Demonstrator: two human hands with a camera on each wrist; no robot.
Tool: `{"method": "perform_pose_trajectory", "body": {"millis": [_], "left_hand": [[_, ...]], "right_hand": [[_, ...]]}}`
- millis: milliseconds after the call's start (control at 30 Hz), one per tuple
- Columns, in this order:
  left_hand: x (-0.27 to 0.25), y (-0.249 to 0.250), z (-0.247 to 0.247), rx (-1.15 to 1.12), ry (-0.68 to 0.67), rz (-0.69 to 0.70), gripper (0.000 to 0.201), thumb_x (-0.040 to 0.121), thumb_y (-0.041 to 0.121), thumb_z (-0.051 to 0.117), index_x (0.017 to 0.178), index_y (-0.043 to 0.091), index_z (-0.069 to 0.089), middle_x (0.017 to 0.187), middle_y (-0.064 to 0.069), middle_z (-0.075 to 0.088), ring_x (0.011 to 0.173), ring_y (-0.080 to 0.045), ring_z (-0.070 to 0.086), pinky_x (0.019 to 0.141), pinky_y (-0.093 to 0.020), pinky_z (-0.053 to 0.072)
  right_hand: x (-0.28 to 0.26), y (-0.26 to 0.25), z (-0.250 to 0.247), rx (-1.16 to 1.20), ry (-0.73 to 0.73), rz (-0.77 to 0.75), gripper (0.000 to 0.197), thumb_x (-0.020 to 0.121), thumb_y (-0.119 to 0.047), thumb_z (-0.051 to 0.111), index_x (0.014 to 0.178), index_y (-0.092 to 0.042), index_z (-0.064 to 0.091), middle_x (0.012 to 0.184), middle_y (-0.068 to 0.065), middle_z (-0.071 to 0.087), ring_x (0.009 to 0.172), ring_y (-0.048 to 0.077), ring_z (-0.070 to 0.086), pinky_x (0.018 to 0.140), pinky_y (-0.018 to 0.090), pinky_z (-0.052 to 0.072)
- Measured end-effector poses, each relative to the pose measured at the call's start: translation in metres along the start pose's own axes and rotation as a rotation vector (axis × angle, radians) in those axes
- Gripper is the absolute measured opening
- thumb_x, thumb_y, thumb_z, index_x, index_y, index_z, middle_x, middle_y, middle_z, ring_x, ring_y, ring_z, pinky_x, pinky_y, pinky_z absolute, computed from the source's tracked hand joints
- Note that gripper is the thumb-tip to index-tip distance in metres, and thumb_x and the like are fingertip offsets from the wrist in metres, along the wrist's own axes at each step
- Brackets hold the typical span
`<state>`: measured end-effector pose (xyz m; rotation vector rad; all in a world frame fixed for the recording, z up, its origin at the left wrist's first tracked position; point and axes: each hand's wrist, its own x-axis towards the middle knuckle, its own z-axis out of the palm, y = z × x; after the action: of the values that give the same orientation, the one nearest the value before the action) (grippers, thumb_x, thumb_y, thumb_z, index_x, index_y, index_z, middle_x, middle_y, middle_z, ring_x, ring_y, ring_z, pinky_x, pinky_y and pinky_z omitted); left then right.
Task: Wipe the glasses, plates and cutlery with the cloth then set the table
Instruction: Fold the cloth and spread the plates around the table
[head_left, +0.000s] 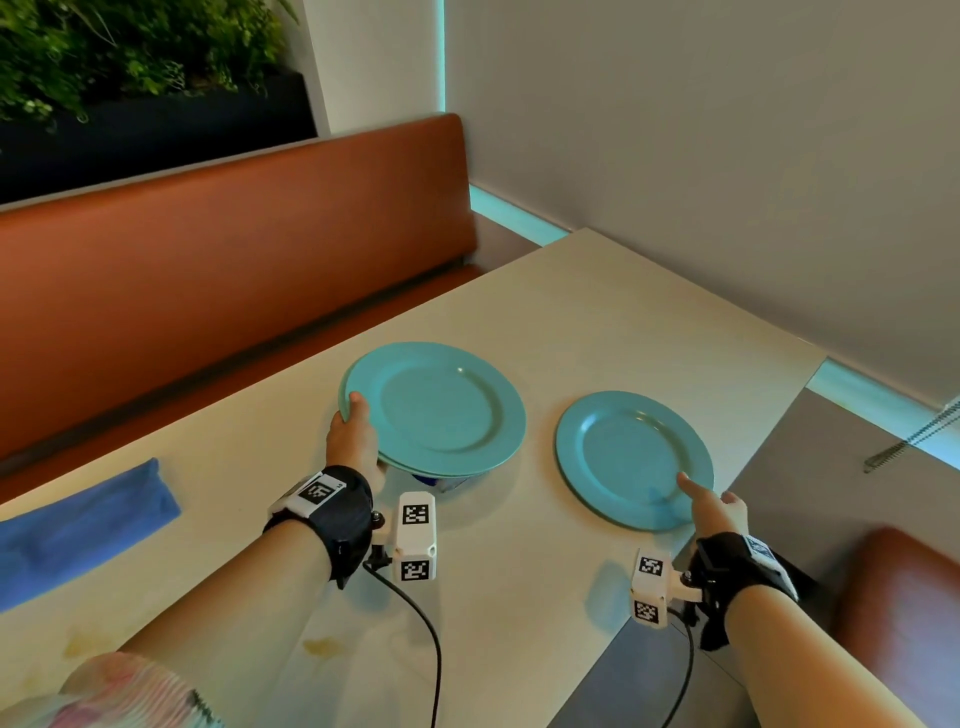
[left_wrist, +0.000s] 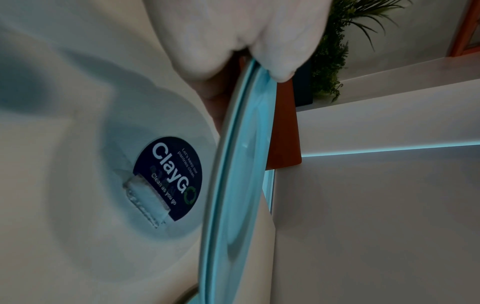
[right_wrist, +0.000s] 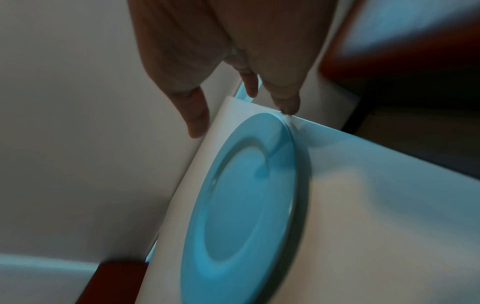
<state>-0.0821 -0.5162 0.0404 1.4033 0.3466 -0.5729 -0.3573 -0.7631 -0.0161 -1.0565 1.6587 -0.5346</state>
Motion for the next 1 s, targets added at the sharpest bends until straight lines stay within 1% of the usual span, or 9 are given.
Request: {"method": "perform_pose_trajectory", "body": {"millis": [100,167,267,367,500,600,733,867,1000], "left_hand": [[-0.006,-0.004,0.0,-0.003,-0.003,-0.023,0.048,0.097,0.046,0.04,0.137,0.019,0.041,0.129,-0.008,0.057,0.107,-0.029,0.059,0.088,-0.039,0.05],[-0.012,-0.008,-0.001,0.013,-0.017,-0.032,0.048,0.097,0.047,0.04,0.135,0.018,0.044,0.126,-0.008,0.058,0.102,-0.029,0.059,0.085,-0.038,0.05],[-0.024,-0.017,-0.005,0.044,-0.074,-0.074,0.049,0.097,0.049,0.038,0.131,0.016,0.049,0.114,-0.009,0.061,0.096,-0.028,0.059,0.081,-0.038,0.051],[-0.037,-0.023,-0.013,0.088,-0.12,-0.117,0.059,0.095,0.057,0.033,0.129,0.013,0.053,0.114,-0.013,0.064,0.096,-0.03,0.062,0.08,-0.039,0.052],[-0.043,-0.033,-0.039,0.112,-0.146,-0.149,0.051,0.099,0.048,0.032,0.131,0.012,0.049,0.117,-0.016,0.062,0.092,-0.03,0.062,0.078,-0.039,0.051],[-0.044,-0.037,-0.069,0.139,-0.136,-0.085,0.046,0.1,0.042,0.034,0.135,0.015,0.044,0.125,-0.012,0.058,0.097,-0.03,0.061,0.088,-0.044,0.051],[-0.039,-0.03,-0.115,0.242,0.015,0.082,0.048,0.099,0.043,0.032,0.13,0.01,0.048,0.13,-0.017,0.056,0.113,-0.035,0.057,0.099,-0.049,0.046],[-0.03,-0.007,-0.16,0.327,0.179,0.192,0.053,0.1,0.044,0.027,0.136,0.008,0.043,0.135,-0.02,0.051,0.12,-0.039,0.051,0.102,-0.047,0.042],[-0.019,0.012,-0.193,0.225,0.25,0.21,0.055,0.099,0.047,0.027,0.143,0.014,0.036,0.141,-0.015,0.048,0.124,-0.037,0.05,0.103,-0.049,0.042]], "right_hand": [[-0.021,-0.008,0.011,-0.201,-0.007,-0.209,0.071,0.081,-0.031,0.069,0.141,-0.013,0.035,0.141,0.017,0.044,0.127,0.034,0.044,0.105,0.046,0.038],[-0.036,-0.01,0.029,-0.266,-0.128,-0.303,0.056,0.086,-0.027,0.063,0.135,-0.011,0.042,0.129,0.017,0.055,0.114,0.032,0.055,0.098,0.043,0.044],[-0.073,-0.01,0.058,-0.105,-0.403,-0.199,0.03,0.095,-0.028,0.05,0.115,-0.006,0.052,0.086,0.01,0.062,0.069,0.021,0.058,0.066,0.033,0.048],[-0.11,-0.006,0.073,-0.065,-0.555,-0.1,0.03,0.097,-0.034,0.042,0.091,-0.008,0.057,0.081,0.01,0.059,0.067,0.02,0.057,0.06,0.032,0.05],[-0.134,0.014,0.074,-0.072,-0.542,-0.101,0.016,0.097,-0.014,0.044,0.102,-0.006,0.056,0.099,0.014,0.056,0.078,0.023,0.058,0.055,0.032,0.051],[-0.15,0.04,0.066,-0.004,-0.505,-0.051,0.023,0.098,-0.013,0.041,0.113,-0.003,0.056,0.093,0.013,0.059,0.073,0.021,0.057,0.053,0.032,0.05],[-0.173,0.07,0.047,0.135,-0.463,0.041,0.017,0.1,-0.011,0.037,0.109,-0.004,0.049,0.08,0.012,0.057,0.067,0.024,0.056,0.034,0.023,0.049],[-0.189,0.095,0.035,0.158,-0.402,0.057,0.013,0.101,-0.011,0.035,0.107,-0.004,0.045,0.08,0.014,0.056,0.067,0.026,0.056,0.032,0.027,0.049],[-0.201,0.119,0.035,0.116,-0.38,0.05,0.015,0.101,-0.013,0.034,0.107,-0.005,0.046,0.081,0.015,0.057,0.067,0.028,0.058,0.033,0.03,0.051]]}}
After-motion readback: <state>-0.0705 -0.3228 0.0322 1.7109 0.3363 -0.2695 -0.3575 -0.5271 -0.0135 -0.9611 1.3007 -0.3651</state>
